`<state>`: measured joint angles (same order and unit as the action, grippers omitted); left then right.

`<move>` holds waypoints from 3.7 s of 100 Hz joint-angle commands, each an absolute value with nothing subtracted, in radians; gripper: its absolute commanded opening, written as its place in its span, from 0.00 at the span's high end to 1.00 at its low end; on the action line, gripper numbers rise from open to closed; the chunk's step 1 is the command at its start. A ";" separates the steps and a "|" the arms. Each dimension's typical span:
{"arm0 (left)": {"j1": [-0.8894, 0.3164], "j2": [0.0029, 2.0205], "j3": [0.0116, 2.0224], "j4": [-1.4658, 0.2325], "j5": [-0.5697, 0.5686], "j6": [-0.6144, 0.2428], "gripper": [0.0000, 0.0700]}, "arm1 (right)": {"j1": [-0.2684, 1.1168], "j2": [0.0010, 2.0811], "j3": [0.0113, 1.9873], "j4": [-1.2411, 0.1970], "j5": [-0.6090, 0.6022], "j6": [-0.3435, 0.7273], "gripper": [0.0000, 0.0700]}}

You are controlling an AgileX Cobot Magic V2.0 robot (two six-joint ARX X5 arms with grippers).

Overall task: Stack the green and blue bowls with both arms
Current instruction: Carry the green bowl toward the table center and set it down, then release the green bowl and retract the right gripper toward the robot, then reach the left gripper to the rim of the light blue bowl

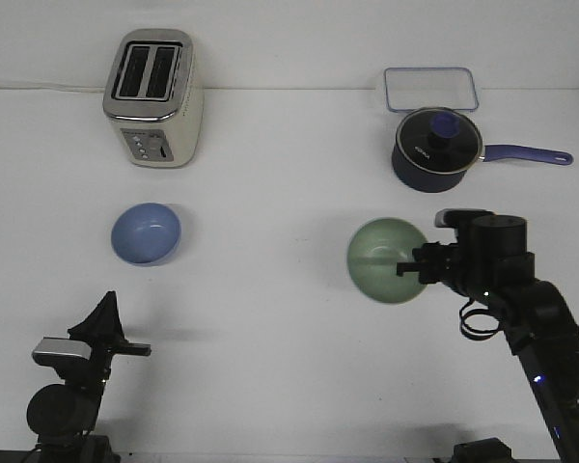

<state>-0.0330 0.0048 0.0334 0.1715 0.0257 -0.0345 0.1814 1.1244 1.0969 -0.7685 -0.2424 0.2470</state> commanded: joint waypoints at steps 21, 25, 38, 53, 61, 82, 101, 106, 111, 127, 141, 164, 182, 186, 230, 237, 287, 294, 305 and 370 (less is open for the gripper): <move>-0.032 0.003 0.014 0.181 0.026 -0.019 0.98 | 0.421 1.134 0.942 -0.632 -0.183 0.383 1.00; -0.032 0.003 0.014 0.181 0.026 -0.019 0.98 | 0.455 1.134 0.917 -0.609 -0.183 0.403 1.00; -0.032 0.003 0.014 0.181 0.026 -0.019 0.98 | 0.541 1.172 0.878 -0.579 -0.175 0.432 1.00; -0.032 0.003 0.014 0.181 0.026 -0.019 0.98 | 0.622 1.252 0.876 -0.561 -0.113 0.434 1.00; -0.032 0.003 0.014 0.181 0.026 -0.019 0.98 | 0.646 1.297 0.876 -0.538 -0.110 0.446 1.00; -0.032 0.003 0.014 0.181 0.026 -0.019 0.98 | 0.675 1.393 0.876 -0.492 -0.103 0.449 1.00; -0.032 0.003 0.014 0.181 0.026 -0.019 0.98 | 0.675 1.424 0.876 -0.485 -0.105 0.445 0.84; -0.032 0.003 0.014 0.181 0.026 -0.019 0.98 | 0.675 1.424 0.876 -0.484 -0.105 0.440 0.79; -0.032 0.003 0.014 0.181 0.026 -0.019 0.98 | 0.675 1.424 0.876 -0.479 -0.108 0.439 0.72; -0.032 0.003 0.014 0.181 0.026 -0.019 0.98 | 0.667 1.396 0.883 -0.471 -0.141 0.432 0.49; -0.032 0.003 0.014 0.181 0.026 -0.019 0.98 | 0.653 1.322 0.898 -0.470 -0.141 0.398 0.49; -0.032 0.003 0.014 0.181 0.026 -0.019 0.98 | 0.611 1.117 0.899 -0.451 -0.075 0.324 0.49; -0.032 0.003 0.014 0.184 0.026 -0.062 0.98 | 0.574 0.957 0.899 -0.450 -0.074 0.298 0.49; -0.032 0.003 0.014 0.183 0.026 -0.084 0.98 | 0.569 0.923 0.899 -0.451 -0.069 0.291 0.49; -0.032 0.003 0.033 0.182 0.020 -0.471 0.98 | 0.568 0.589 0.792 -0.512 0.223 0.213 0.51; -0.032 0.003 0.046 0.181 0.015 -0.521 0.98 | 0.568 0.523 0.732 -0.509 0.242 0.218 0.51; -0.028 0.334 0.385 -0.134 -0.090 -0.428 0.98 | 0.568 0.368 0.512 -0.464 0.236 0.302 0.51; -0.023 0.443 0.466 -0.178 -0.090 -0.416 0.98 | 0.568 0.368 0.512 -0.465 0.235 0.294 0.51; -0.015 0.610 0.585 -0.233 -0.085 -0.376 0.82 | 0.568 0.368 0.512 -0.464 0.219 0.292 0.51; 0.049 1.203 0.844 -0.293 -0.065 -0.352 0.19 | 0.568 0.368 0.512 -0.464 0.210 0.291 0.51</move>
<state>0.0395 1.1625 0.8257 -0.3065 -0.0715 -0.3714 0.5617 0.3672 0.5056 -0.4763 0.2104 0.2920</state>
